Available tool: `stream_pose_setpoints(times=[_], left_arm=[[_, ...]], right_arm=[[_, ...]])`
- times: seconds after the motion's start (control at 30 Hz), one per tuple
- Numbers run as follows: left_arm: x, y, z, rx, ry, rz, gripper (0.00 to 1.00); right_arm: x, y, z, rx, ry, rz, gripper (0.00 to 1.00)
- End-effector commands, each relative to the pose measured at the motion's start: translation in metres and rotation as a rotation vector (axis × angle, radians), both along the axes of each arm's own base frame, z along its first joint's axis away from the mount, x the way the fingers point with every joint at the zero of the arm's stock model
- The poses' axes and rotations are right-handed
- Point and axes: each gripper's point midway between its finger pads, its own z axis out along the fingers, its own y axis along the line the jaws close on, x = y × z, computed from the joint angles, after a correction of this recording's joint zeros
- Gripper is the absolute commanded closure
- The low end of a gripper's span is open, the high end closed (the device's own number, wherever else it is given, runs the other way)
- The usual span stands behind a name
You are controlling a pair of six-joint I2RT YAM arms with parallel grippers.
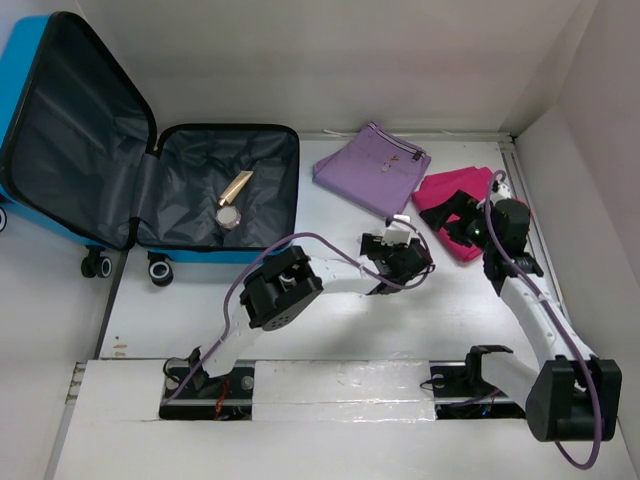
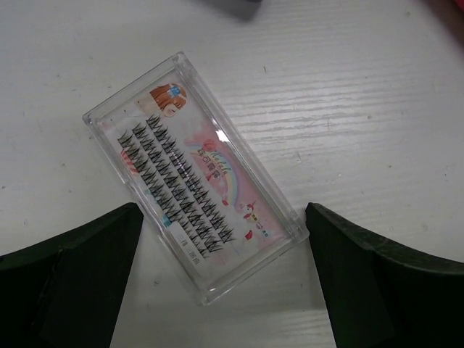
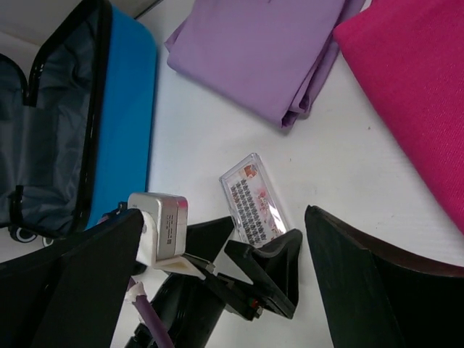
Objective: Pack the luggage
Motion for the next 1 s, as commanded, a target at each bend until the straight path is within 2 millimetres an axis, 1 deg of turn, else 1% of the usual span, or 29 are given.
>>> stream_pose_setpoints(times=[0.0,0.03,0.07,0.1,0.13,0.17,0.2,0.27,0.3,0.33,0.37,0.4,0.43,0.47,0.5,0.53,0.57,0.6,0.63,0.7,0.73,0.77,0.83,0.87,0.9,0.93,0.97], left_arm=[[0.005,0.022,-0.009,0.092,-0.012,0.066,0.09],[0.003,0.025,-0.013,0.105,-0.007,0.065,0.09],[0.003,0.026,-0.012,0.099,-0.009,0.066,0.07],[0.002,0.027,-0.015,0.099,-0.009,0.066,0.05],[0.003,0.027,-0.011,0.087,-0.014,0.066,0.05],[0.002,0.028,-0.013,0.086,-0.014,0.066,0.05],[0.006,0.030,-0.009,0.078,-0.018,0.075,0.09],[0.008,0.035,-0.009,0.095,-0.036,0.085,0.19],[0.006,0.039,-0.011,0.100,-0.034,0.084,0.23],[0.005,0.041,-0.010,0.100,-0.034,0.084,0.30],[0.005,0.041,-0.011,0.088,-0.039,0.085,0.33],[0.003,0.045,-0.011,0.090,-0.038,0.085,0.34],[0.003,0.046,-0.008,0.079,-0.043,0.085,0.38],[0.002,0.047,-0.011,0.078,-0.043,0.085,0.46],[0.000,0.052,-0.011,0.085,-0.040,0.085,0.48],[0.000,0.055,-0.008,0.086,-0.048,0.090,0.48],[-0.001,0.056,-0.010,0.086,-0.048,0.091,0.49],[-0.001,0.059,-0.005,0.085,-0.056,0.096,0.51],[-0.003,0.064,-0.003,0.087,-0.055,0.096,0.55],[-0.004,0.068,0.004,0.069,-0.067,0.107,0.56],[-0.005,0.069,0.008,0.056,-0.073,0.108,0.59],[-0.007,0.074,0.017,0.045,-0.077,0.108,0.63],[-0.007,0.077,0.032,0.016,-0.102,0.112,0.68],[-0.008,0.084,0.035,0.028,-0.110,0.114,0.68],[-0.007,0.085,0.051,-0.004,-0.135,0.125,0.68],[-0.006,0.084,0.059,-0.022,-0.142,0.126,0.68],[-0.008,0.087,0.061,-0.025,-0.143,0.127,0.68]], right_arm=[[0.005,0.008,0.009,0.028,-0.060,0.050,0.01],[0.005,0.008,0.009,0.028,-0.060,0.050,0.01],[0.007,0.008,0.008,0.028,-0.060,0.050,0.01],[0.004,0.009,0.004,0.031,-0.051,0.059,0.01],[0.005,0.009,0.001,0.032,-0.042,0.058,0.01],[0.005,0.009,0.001,0.032,-0.041,0.058,0.01],[0.004,0.009,-0.003,0.032,-0.032,0.058,0.01],[0.004,0.009,-0.003,0.032,-0.032,0.058,0.01],[0.002,0.011,-0.007,0.036,-0.023,0.067,0.01],[0.002,0.011,-0.007,0.036,-0.023,0.067,0.01],[0.001,0.011,-0.004,0.035,-0.032,0.067,0.01],[0.001,0.011,-0.004,0.035,-0.032,0.067,0.01],[0.001,0.011,-0.004,0.035,-0.032,0.067,0.01],[0.000,0.010,-0.001,0.027,-0.045,0.070,0.01],[0.000,0.010,-0.001,0.027,-0.045,0.070,0.01],[0.000,0.010,-0.001,0.027,-0.045,0.070,0.01],[-0.002,0.012,-0.005,0.030,-0.036,0.078,0.01],[-0.002,0.012,-0.005,0.030,-0.036,0.078,0.01],[-0.002,0.012,-0.005,0.030,-0.036,0.078,0.01],[-0.004,0.013,-0.009,0.034,-0.027,0.087,0.01],[-0.005,0.013,-0.006,0.034,-0.036,0.087,0.01],[-0.005,0.013,-0.006,0.034,-0.036,0.087,0.01],[-0.005,0.013,-0.006,0.034,-0.036,0.087,0.01],[-0.006,0.013,-0.003,0.033,-0.045,0.087,0.01],[-0.006,0.013,-0.003,0.033,-0.045,0.087,0.01],[-0.006,0.013,-0.003,0.033,-0.045,0.087,0.01],[-0.006,0.013,-0.003,0.033,-0.045,0.087,0.01]])
